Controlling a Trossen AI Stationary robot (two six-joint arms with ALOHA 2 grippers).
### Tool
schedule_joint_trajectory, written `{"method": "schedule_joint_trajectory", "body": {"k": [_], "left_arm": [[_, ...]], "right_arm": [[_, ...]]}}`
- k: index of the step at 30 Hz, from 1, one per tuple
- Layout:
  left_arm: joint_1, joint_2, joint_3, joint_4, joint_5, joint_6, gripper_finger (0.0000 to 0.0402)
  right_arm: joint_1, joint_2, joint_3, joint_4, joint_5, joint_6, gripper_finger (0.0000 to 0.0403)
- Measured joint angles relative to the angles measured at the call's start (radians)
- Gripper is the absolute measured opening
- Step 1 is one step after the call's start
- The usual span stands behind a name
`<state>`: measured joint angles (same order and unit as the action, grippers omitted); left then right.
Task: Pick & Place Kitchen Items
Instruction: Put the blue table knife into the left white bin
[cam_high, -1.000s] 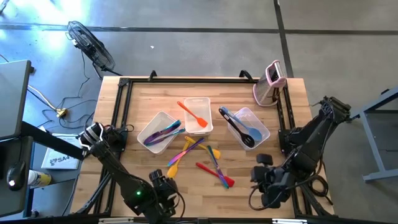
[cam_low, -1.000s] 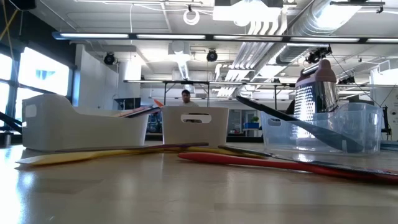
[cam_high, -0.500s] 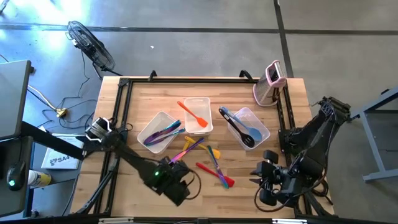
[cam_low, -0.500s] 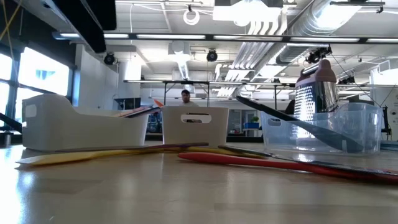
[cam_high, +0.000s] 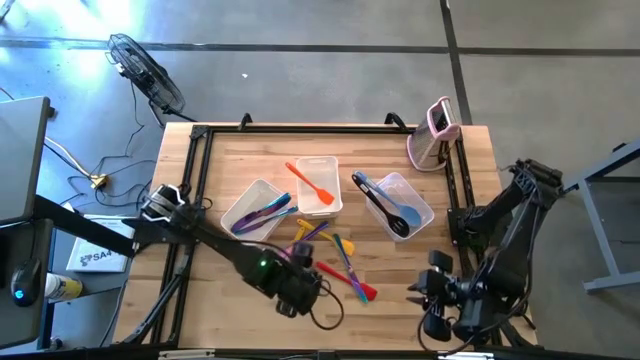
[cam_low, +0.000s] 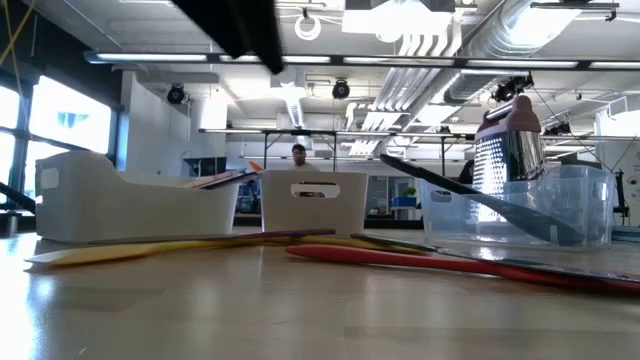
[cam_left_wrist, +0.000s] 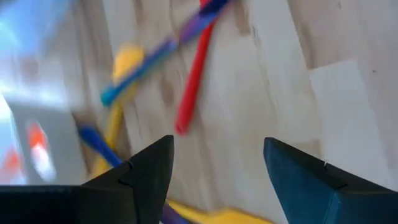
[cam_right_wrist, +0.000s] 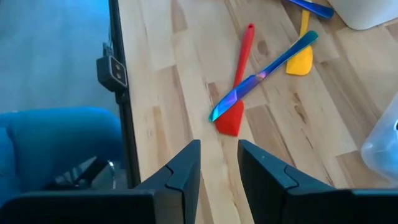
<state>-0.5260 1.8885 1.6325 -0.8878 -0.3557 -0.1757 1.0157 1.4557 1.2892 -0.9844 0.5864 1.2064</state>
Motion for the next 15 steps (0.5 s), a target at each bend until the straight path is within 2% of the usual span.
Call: {"method": "schedule_joint_trajectory", "body": {"k": [7, 12, 15], "left_arm": [[0.061, 0.016, 0.002, 0.146, -0.021, 0.464, 0.0242], [0.134, 0.028, 0.001, 0.223, 0.048, 0.598, 0.0242], [0.180, 0.033, 0.000, 0.260, 0.141, 0.616, 0.0242]], "right_arm": [[-0.001, 0.066, 0.000, 0.002, 0.012, -0.061, 0.0100], [-0.001, 0.094, 0.000, 0.014, 0.020, -0.100, 0.0100], [-0.009, 0.101, 0.000, 0.041, 0.028, -0.111, 0.0100]]}}
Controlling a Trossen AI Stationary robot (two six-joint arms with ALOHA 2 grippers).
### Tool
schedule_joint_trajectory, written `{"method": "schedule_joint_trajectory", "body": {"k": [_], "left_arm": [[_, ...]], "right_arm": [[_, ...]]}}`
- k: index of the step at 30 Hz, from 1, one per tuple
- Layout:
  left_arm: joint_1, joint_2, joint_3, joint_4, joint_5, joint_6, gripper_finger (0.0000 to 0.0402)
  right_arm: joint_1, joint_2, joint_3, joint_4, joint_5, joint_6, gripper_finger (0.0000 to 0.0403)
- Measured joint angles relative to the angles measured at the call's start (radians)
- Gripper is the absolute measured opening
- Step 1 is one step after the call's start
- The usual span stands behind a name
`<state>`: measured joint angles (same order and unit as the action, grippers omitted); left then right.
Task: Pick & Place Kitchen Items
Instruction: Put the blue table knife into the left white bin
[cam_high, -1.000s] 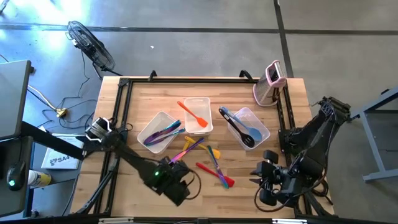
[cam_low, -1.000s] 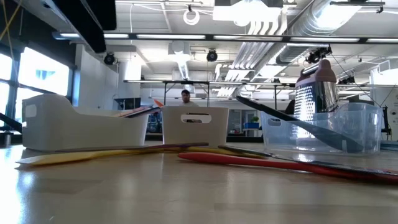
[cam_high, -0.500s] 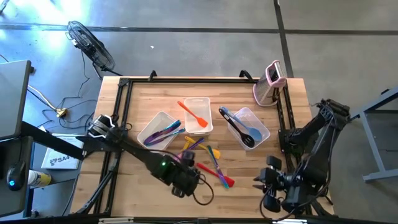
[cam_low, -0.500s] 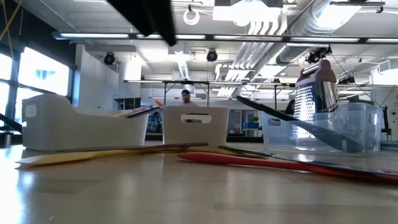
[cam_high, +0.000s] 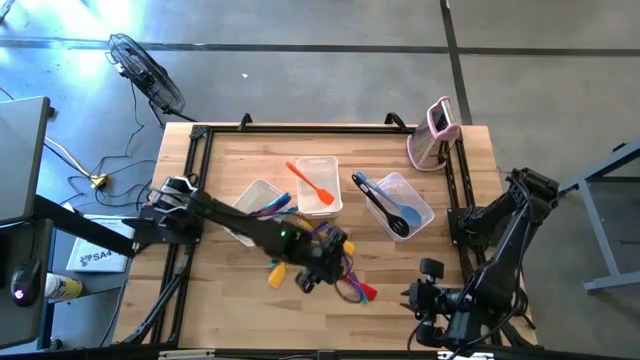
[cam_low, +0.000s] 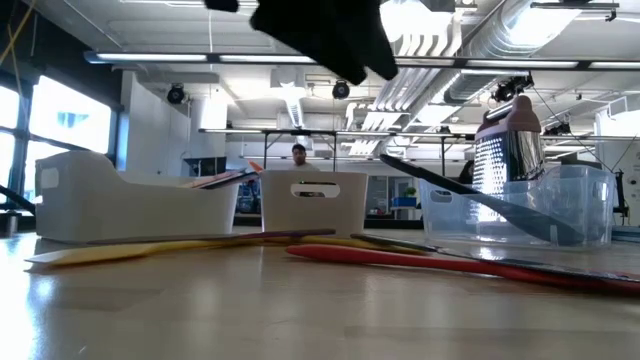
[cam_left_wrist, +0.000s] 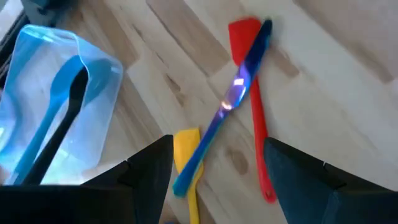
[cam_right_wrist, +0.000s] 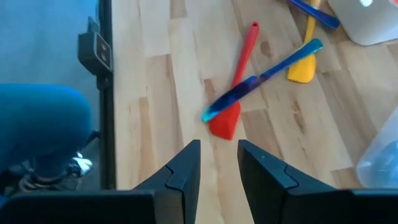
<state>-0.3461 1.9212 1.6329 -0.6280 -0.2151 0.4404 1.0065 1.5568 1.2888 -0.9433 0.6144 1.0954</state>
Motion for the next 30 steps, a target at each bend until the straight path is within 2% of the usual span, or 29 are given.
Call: {"method": "schedule_joint_trajectory", "body": {"k": [8, 15, 23, 30], "left_arm": [[0.065, 0.094, 0.000, 0.014, 0.108, 0.035, 0.0242], [0.067, 0.147, 0.000, 0.056, 0.085, 0.154, 0.0242], [0.107, 0.147, 0.000, 0.064, 0.094, 0.082, 0.0242], [0.118, 0.170, -0.001, 0.097, 0.106, 0.079, 0.0242]], "right_arm": [[0.000, 0.001, 0.000, 0.097, -0.011, -0.001, 0.0100], [0.000, 0.001, 0.000, 0.107, -0.009, -0.001, 0.0100], [-0.001, 0.001, 0.000, 0.122, -0.006, -0.001, 0.0100], [-0.001, 0.001, 0.000, 0.151, -0.006, -0.001, 0.0100]]}}
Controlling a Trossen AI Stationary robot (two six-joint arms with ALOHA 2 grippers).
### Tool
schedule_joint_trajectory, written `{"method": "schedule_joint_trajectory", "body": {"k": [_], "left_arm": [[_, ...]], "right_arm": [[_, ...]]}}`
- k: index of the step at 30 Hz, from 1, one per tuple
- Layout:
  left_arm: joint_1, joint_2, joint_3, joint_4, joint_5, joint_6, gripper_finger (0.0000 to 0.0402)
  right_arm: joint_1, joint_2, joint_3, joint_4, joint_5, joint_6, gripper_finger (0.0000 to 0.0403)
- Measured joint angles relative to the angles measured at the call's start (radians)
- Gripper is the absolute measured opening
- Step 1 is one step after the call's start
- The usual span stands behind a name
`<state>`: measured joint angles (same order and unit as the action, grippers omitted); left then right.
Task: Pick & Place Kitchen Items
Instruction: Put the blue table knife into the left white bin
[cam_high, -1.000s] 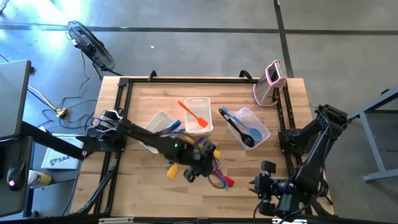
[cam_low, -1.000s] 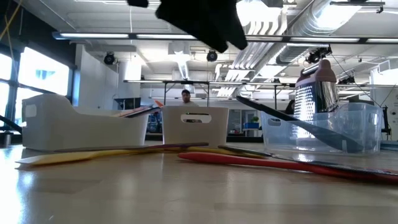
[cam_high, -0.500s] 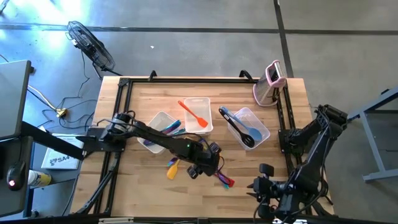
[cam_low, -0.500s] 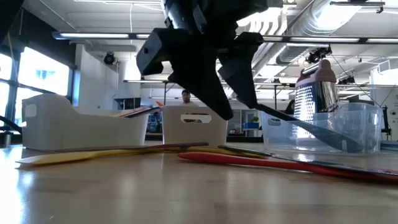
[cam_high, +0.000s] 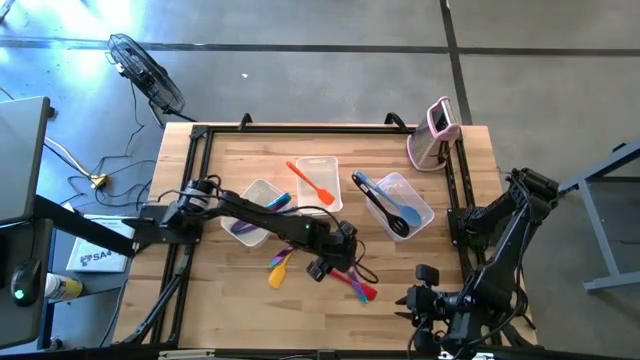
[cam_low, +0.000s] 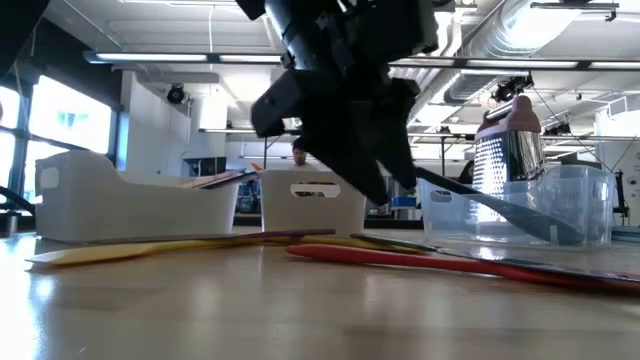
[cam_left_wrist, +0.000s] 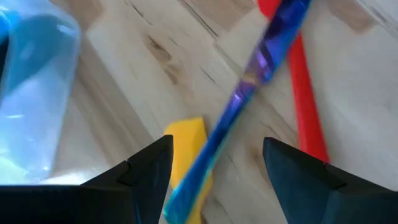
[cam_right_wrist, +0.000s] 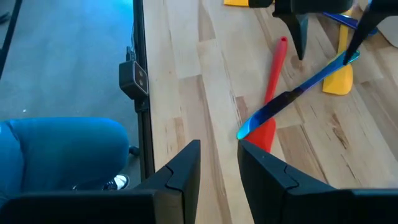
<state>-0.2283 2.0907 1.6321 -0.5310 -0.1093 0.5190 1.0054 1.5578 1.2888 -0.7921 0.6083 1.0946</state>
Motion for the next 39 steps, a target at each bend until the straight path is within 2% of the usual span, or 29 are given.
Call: {"method": "schedule_joint_trajectory", "body": {"k": [3, 8, 22, 39], "left_arm": [[-0.001, 0.010, 0.005, 0.031, 0.049, 0.015, 0.0242], [-0.001, 0.034, 0.014, 0.013, 0.064, 0.015, 0.0242], [-0.001, 0.036, 0.022, 0.010, 0.074, 0.026, 0.0242], [0.014, 0.113, 0.023, 0.038, 0.097, 0.052, 0.0241]], "right_arm": [[0.000, 0.000, 0.000, 0.000, 0.000, 0.000, 0.0100], [0.000, 0.000, 0.000, -0.003, 0.014, 0.000, 0.0100], [0.000, 0.000, 0.000, 0.021, 0.014, 0.006, 0.0100], [0.000, 0.000, 0.000, 0.045, 0.020, 0.011, 0.0100]]}}
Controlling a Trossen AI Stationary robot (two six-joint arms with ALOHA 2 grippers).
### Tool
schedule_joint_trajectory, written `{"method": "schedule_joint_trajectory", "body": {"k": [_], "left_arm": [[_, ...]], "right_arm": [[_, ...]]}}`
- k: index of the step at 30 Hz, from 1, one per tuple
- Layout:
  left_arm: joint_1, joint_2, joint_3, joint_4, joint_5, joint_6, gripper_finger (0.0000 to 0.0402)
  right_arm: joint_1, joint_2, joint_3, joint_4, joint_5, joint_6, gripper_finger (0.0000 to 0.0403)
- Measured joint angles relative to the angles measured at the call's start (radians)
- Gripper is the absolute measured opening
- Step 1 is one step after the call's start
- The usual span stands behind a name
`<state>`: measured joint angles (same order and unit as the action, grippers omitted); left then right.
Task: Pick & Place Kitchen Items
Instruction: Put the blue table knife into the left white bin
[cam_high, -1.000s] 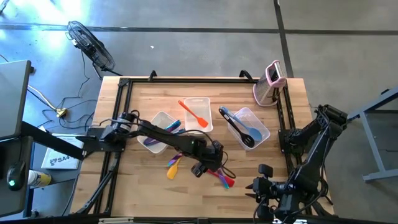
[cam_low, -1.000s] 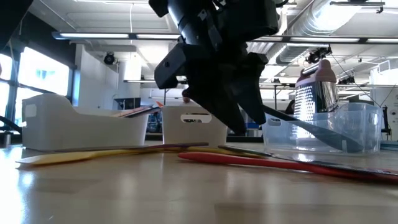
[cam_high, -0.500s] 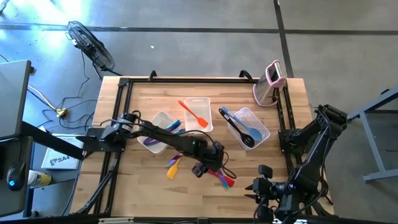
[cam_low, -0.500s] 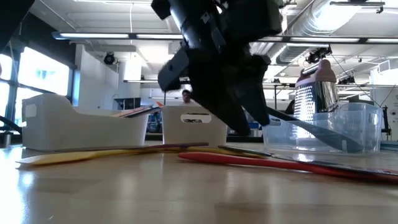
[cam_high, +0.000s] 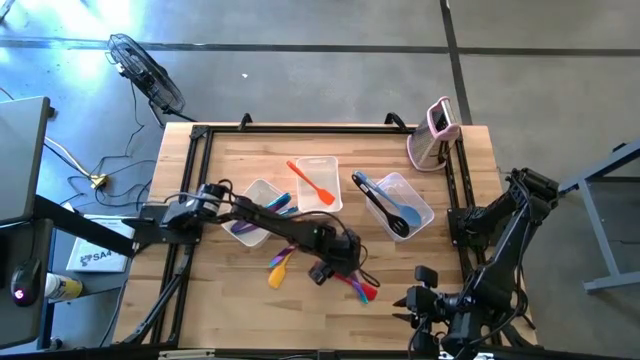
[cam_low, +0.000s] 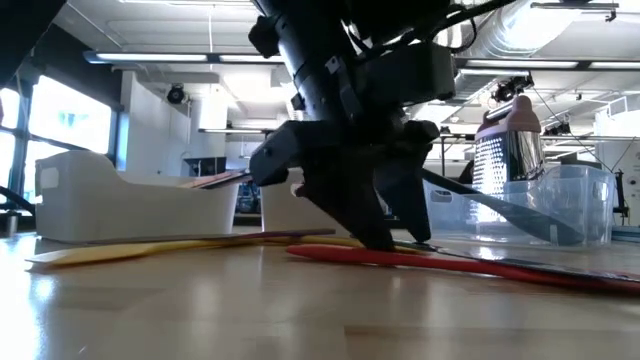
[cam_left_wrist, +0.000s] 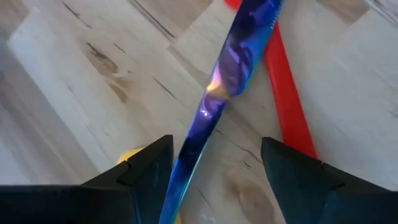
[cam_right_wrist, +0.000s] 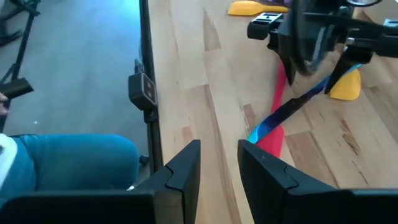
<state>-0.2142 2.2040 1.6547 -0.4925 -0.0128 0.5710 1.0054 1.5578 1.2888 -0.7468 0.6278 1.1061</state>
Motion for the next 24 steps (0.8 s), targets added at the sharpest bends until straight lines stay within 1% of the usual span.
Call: {"method": "schedule_joint_trajectory", "body": {"k": [9, 16, 24], "left_arm": [[0.046, 0.036, 0.005, -0.023, 0.083, -0.125, 0.0242], [0.052, 0.053, 0.003, -0.022, 0.110, -0.132, 0.0242], [0.052, 0.054, 0.002, -0.025, 0.108, -0.132, 0.0241]], "right_arm": [[0.000, 0.000, 0.000, 0.032, -0.001, 0.000, 0.0100], [0.000, 0.000, 0.000, 0.034, -0.001, 0.000, 0.0100], [0.000, 0.000, 0.000, 0.034, -0.001, 0.000, 0.0100]]}}
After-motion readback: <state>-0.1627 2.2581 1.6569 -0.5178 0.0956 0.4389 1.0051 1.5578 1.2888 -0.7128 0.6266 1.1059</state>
